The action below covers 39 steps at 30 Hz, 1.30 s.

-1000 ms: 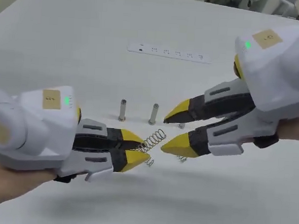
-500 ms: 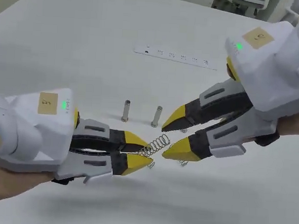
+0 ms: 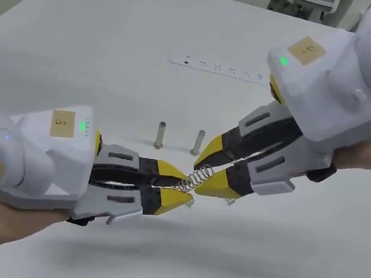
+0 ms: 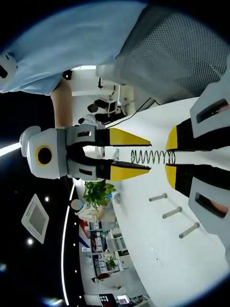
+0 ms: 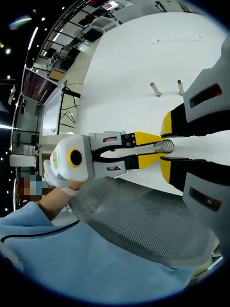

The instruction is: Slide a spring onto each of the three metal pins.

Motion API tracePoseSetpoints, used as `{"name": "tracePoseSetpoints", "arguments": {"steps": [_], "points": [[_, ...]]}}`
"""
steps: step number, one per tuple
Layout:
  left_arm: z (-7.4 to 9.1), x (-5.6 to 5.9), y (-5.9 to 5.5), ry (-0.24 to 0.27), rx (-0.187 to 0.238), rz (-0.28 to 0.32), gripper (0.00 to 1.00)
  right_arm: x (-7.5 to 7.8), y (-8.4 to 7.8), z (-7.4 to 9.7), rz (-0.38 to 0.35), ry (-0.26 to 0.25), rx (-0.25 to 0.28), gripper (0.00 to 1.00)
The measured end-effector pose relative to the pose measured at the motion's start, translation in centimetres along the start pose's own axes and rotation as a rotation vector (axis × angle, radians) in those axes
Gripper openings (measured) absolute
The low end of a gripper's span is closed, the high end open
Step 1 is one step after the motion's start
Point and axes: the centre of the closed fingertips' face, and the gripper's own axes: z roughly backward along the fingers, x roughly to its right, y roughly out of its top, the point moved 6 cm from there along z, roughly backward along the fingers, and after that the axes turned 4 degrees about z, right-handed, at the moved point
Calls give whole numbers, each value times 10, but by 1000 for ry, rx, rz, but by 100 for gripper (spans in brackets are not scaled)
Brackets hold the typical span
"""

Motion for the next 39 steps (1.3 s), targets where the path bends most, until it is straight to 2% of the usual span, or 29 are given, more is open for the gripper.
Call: {"name": "tracePoseSetpoints", "arguments": {"steps": [24, 39], "points": [[0, 2, 1, -5, -5, 17, 1, -1, -1, -9, 27, 19, -34, 8], [-1, 2, -1, -3, -21, 35, 3, 1, -3, -11, 7, 28, -43, 7]]}}
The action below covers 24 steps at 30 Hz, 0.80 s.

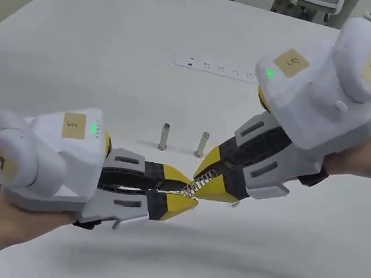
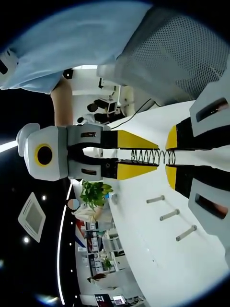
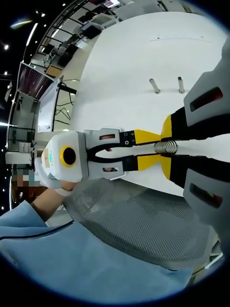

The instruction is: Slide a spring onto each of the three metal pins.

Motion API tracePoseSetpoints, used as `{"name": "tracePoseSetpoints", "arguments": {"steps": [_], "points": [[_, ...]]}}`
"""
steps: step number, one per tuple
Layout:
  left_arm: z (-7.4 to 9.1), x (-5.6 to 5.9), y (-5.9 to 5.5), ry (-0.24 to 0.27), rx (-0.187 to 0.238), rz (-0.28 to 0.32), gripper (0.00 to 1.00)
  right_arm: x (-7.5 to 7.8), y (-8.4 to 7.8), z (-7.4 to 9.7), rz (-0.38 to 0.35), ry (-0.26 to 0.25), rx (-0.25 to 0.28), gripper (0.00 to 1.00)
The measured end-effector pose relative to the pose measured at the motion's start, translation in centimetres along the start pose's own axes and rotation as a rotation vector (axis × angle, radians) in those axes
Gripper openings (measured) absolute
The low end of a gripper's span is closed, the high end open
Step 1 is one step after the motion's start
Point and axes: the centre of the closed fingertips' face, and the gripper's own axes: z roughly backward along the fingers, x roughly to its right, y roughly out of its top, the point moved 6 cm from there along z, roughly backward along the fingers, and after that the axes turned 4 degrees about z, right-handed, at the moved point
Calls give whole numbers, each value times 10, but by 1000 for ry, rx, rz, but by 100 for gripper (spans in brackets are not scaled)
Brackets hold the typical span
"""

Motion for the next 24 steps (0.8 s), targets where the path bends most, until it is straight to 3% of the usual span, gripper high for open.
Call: {"name": "tracePoseSetpoints", "arguments": {"steps": [5, 9, 13, 15, 24], "points": [[1, -1, -1, 11, -6, 10, 7, 1, 1, -1, 3, -1, 0, 7], [2, -4, -4, 34, -17, 19, 24, 3, 0, 0, 4, -9, -1, 7], [5, -11, -9, 93, -28, 28, 43, 6, -2, 2, -4, -15, 1, 7], [8, -14, -13, 114, -47, 64, 48, 7, -2, 2, -5, -17, -2, 7], [20, -28, -19, 213, -56, 77, 86, 10, -8, 4, -15, -21, -16, 8]]}}
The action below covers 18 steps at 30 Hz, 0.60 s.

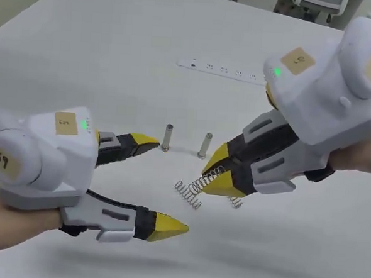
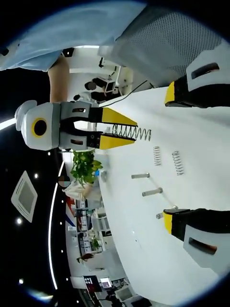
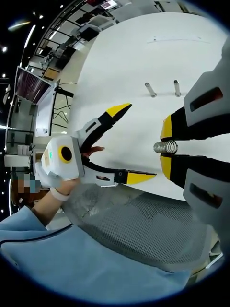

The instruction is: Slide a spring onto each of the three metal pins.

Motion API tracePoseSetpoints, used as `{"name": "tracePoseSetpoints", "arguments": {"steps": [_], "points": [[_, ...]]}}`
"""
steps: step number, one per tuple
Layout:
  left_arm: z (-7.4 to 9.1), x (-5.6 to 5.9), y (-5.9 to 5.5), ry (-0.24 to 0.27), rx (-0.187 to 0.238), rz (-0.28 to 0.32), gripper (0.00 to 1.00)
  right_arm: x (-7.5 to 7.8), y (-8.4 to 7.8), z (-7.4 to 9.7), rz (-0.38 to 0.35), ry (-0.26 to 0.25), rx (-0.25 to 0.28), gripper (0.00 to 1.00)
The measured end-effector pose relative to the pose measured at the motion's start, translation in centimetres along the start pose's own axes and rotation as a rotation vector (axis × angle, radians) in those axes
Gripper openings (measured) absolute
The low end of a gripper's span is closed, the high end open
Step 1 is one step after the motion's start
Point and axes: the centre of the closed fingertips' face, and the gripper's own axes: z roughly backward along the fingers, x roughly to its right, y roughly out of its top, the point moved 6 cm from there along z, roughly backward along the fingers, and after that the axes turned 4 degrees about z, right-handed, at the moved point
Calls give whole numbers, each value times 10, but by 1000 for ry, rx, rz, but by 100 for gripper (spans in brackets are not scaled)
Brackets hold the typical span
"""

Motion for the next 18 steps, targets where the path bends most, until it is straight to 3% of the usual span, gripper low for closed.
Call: {"name": "tracePoseSetpoints", "arguments": {"steps": [4, 18], "points": [[4, -6, -2, 41, -6, 20, 98, 0, 0, -1, 0, 2, 1, 8], [17, -17, -4, 87, -5, 51, 98, 15, 1, 1, 7, -1, -12, 8]]}}
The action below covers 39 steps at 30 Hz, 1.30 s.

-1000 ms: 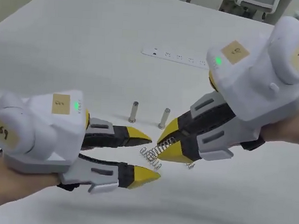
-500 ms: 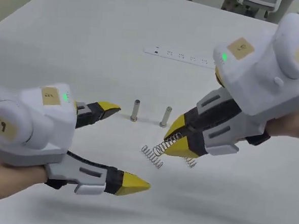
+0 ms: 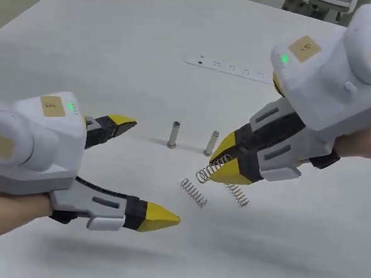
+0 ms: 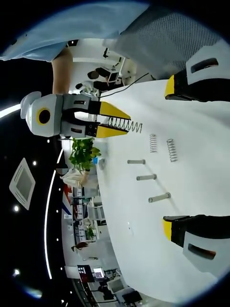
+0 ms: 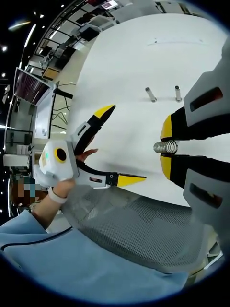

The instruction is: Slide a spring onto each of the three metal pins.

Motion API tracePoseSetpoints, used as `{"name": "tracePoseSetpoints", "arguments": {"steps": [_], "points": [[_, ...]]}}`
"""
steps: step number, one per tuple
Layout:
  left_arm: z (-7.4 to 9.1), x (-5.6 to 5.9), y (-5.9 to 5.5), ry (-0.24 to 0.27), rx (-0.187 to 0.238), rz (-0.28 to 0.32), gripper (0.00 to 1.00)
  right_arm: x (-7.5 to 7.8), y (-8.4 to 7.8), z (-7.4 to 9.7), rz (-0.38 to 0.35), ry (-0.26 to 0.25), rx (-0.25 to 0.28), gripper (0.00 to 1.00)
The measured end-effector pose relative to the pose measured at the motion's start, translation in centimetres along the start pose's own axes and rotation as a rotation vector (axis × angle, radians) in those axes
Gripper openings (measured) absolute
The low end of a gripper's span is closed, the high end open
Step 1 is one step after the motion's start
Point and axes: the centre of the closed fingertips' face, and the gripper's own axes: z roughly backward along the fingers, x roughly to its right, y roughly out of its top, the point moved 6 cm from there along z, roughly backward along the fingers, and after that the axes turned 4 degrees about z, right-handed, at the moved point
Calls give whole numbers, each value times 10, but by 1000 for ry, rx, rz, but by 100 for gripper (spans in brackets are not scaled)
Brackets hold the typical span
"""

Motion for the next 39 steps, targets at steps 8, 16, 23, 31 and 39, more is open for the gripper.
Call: {"name": "tracePoseSetpoints", "arguments": {"steps": [8, 16, 23, 31, 39], "points": [[6, -7, -2, 28, 2, 14, 98, 24, 3, 5, 13, -13, -20, 8], [8, -11, -3, 44, 11, 29, 97, 53, 8, 6, 46, -17, -53, 8], [8, -15, -4, 53, 16, 35, 96, 80, 8, 2, 76, -18, -99, 8], [11, -22, -9, 72, 19, 55, 96, 114, 9, -6, 117, -19, -162, 8], [12, -31, -16, 97, 4, 82, 95, 125, 14, -25, 160, 14, -202, 8]]}}
